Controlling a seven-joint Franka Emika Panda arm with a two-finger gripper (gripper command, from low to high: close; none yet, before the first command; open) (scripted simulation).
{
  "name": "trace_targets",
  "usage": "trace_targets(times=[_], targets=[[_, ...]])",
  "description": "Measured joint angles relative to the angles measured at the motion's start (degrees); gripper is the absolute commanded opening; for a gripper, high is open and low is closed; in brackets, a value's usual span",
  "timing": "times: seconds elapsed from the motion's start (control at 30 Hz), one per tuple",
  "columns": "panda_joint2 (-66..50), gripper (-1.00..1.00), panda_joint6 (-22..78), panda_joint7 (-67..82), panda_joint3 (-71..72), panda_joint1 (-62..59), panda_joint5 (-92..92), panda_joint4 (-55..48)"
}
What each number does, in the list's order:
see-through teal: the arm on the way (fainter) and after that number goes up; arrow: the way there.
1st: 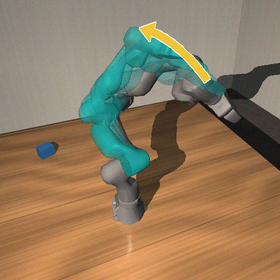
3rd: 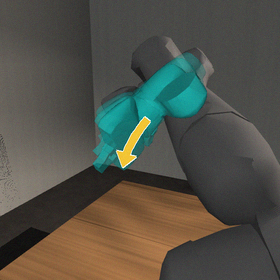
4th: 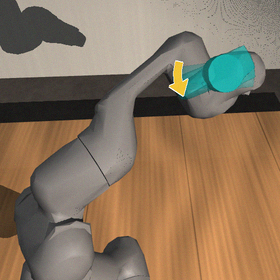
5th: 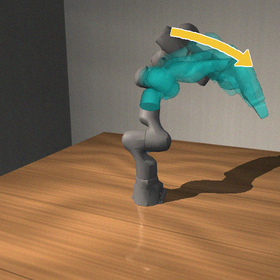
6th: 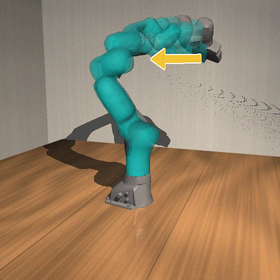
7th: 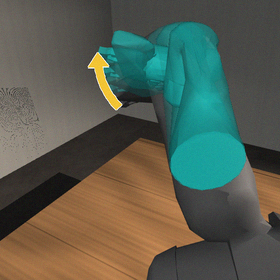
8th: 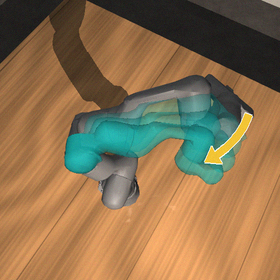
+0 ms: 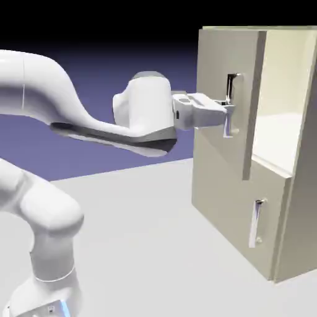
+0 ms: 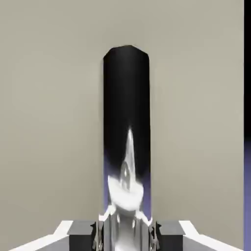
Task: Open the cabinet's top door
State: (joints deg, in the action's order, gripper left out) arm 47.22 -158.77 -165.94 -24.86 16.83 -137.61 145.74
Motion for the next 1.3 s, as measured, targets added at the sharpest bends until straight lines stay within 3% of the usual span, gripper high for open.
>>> trace_targets(times=[0.33, 0.7, 1.03, 1.3], targets=[[6.6, -1.0, -2.6, 1.4, 18.1, -19.3, 13.8, 7.0], [20.5, -1.0, 1.8, 19.2, 29.6, -25.1, 41.1, 16.5], [31.6, -1.0, 19.2, 33.0, 42.2, -17.6, 66.1, 21.2], [33.6, -1.0, 38.8, 36.7, 58.5, -12.2, 83.7, 17.3]])
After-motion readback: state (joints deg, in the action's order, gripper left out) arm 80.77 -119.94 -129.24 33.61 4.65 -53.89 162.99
